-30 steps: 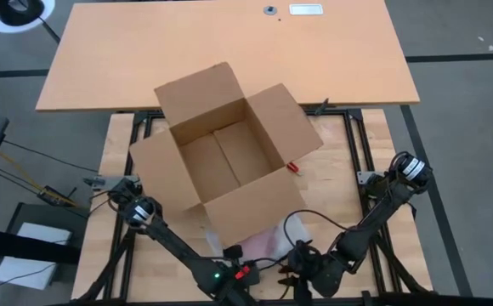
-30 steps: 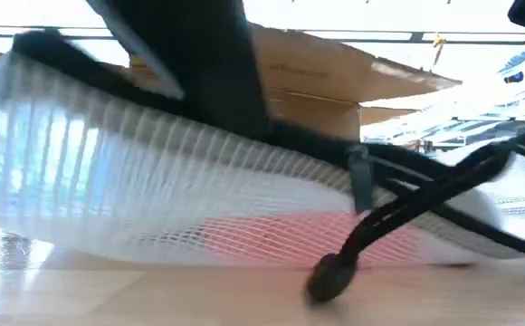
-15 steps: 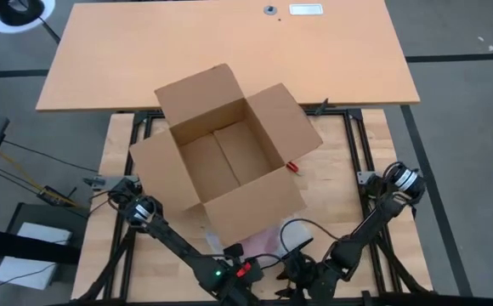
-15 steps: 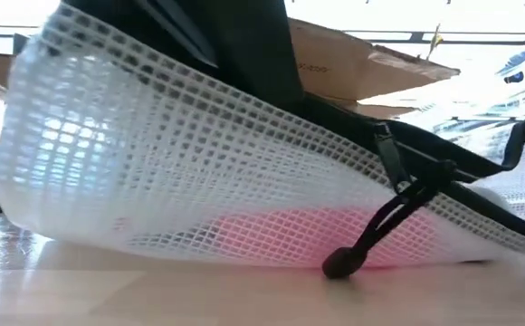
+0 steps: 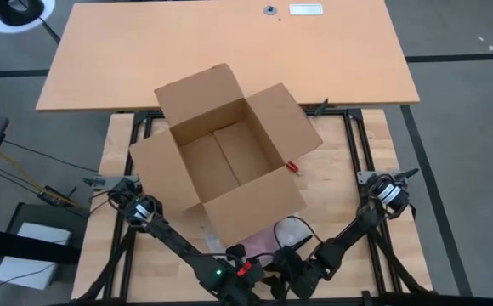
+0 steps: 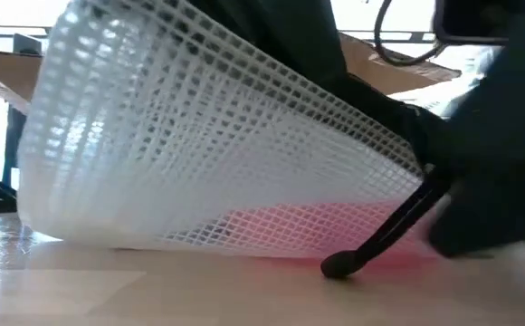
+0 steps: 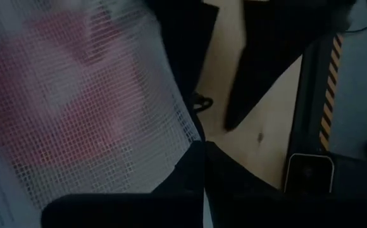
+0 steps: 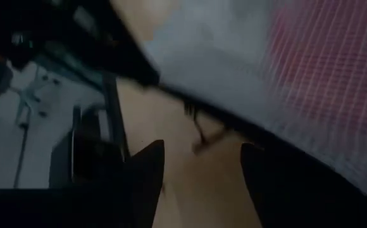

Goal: Unpack boxes
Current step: Close the white zip bag

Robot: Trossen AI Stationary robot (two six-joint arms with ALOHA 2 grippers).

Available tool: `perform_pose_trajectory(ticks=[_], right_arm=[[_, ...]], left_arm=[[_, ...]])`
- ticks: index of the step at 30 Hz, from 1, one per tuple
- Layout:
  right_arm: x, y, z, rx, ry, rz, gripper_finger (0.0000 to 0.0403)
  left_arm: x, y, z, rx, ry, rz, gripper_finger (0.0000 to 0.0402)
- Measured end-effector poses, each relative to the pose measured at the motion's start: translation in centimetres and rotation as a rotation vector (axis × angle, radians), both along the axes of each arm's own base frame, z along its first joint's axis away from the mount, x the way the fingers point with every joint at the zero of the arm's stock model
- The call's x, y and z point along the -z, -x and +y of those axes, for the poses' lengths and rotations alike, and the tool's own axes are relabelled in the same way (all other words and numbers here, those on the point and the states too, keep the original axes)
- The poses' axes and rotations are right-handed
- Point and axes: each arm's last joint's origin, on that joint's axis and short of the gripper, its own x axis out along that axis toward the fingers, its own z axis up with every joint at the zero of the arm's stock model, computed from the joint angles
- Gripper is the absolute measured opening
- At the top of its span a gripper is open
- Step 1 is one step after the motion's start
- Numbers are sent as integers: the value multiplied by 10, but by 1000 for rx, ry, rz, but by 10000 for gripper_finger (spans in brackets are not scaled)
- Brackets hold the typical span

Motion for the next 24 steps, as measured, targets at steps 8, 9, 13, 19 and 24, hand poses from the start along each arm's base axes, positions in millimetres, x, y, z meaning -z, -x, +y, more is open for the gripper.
perform_pose_trajectory(ticks=[8,9,13,19,24], right_arm=[[-2,-10,-9,55,-31,-25,176],[-1,-11,-11,67,-29,-20,157],[-1,-13,-13,85,-46,-15,41],[-12,1,-15,38,3,90,6],[-30,29,-28,-39,90,342,4]], left_arm=[[-1,0,0,0,4,-5,7],[-1,0,0,0,4,-5,7],[-1,0,0,-1,0,-4,8],[1,5,-1,-13,8,31,8],[7,20,-4,-122,43,130,8]])
